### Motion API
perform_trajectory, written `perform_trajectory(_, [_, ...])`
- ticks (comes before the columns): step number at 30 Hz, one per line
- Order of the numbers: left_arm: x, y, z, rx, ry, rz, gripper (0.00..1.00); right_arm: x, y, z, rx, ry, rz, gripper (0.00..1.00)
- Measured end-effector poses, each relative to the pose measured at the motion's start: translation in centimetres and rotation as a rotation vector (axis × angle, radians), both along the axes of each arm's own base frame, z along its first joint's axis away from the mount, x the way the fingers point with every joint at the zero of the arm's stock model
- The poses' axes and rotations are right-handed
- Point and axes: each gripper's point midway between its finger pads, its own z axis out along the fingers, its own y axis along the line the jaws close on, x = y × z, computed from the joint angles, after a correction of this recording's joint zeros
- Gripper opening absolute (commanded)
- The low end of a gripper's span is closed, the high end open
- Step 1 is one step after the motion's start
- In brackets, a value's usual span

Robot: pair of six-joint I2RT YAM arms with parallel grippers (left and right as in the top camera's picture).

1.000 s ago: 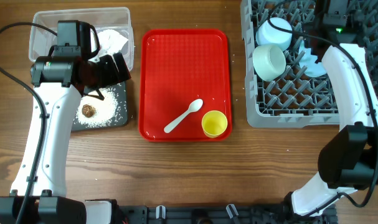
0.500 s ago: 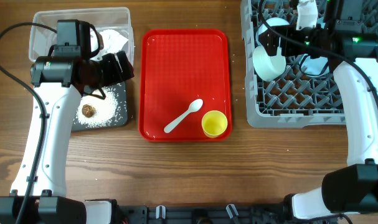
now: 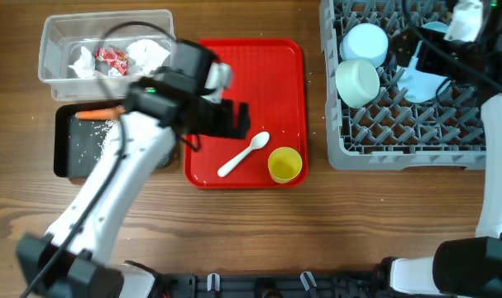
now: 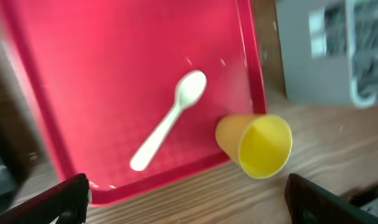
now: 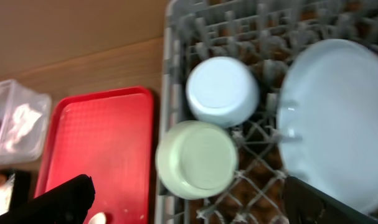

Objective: Sort waste into correct bins and load items into the dishwasher rack
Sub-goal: 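Reach left gripper to yellow cup and grasp it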

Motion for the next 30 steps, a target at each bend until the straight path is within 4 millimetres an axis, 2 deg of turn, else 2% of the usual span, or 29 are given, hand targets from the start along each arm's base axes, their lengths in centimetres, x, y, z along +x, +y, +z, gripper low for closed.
perform_trajectory(2, [-0.4,-1.9,-2.6,0.041,0.05,-0.073,0.91,-0.1,-1.1,-0.1,0.001,0.005,-0.036,0.99])
perform_trajectory(4, [-0.4,-3.3,-5.6,0.075,0.104,-0.117,0.91,-0.3,-1.4,-0.2,0.003,0.016,-0.047,1.0])
perform_trajectory(8, [-0.8,-4.5,-10.1,0.132,0.194,-0.158,0.91,-0.7,-1.4,-0.7,0.002,0.043,-0.054,0.99])
perform_trajectory(10, [-1.1,-5.1,-11.3,0.148,0.214,-0.183,0.91,-0.9,-1.4,-0.8,0.002,0.052,-0.059,0.99])
perform_trajectory(15, [-1.5,-6.8,-11.5,0.142,0.182,-0.242,0.92,-1.0,-1.5,-1.0,-0.001,0.062,-0.063,1.0])
perform_trajectory(19, [-1.1,-6.5,-11.5,0.139,0.179,-0.228,0.93,-1.0,-1.5,-1.0,-0.002,0.062,-0.064,0.99])
perform_trajectory(23, [0.1,-5.1,-11.4,0.133,0.179,-0.183,0.94,-1.0,-1.5,-1.0,-0.002,0.062,-0.064,0.99])
perform_trajectory(25, [0.5,-5.0,-10.8,0.122,0.177,-0.173,0.95,-1.0,-1.5,-1.0,-0.002,0.062,-0.064,0.99])
perform_trajectory(27, [1.3,-6.0,-9.1,0.079,0.15,-0.181,0.95,-1.0,-1.5,-1.0,-0.002,0.062,-0.064,1.0])
perform_trajectory(30, [1.4,-6.8,-8.1,0.053,0.14,-0.21,0.92,-1.2,-1.5,-1.1,-0.001,0.069,-0.064,1.0])
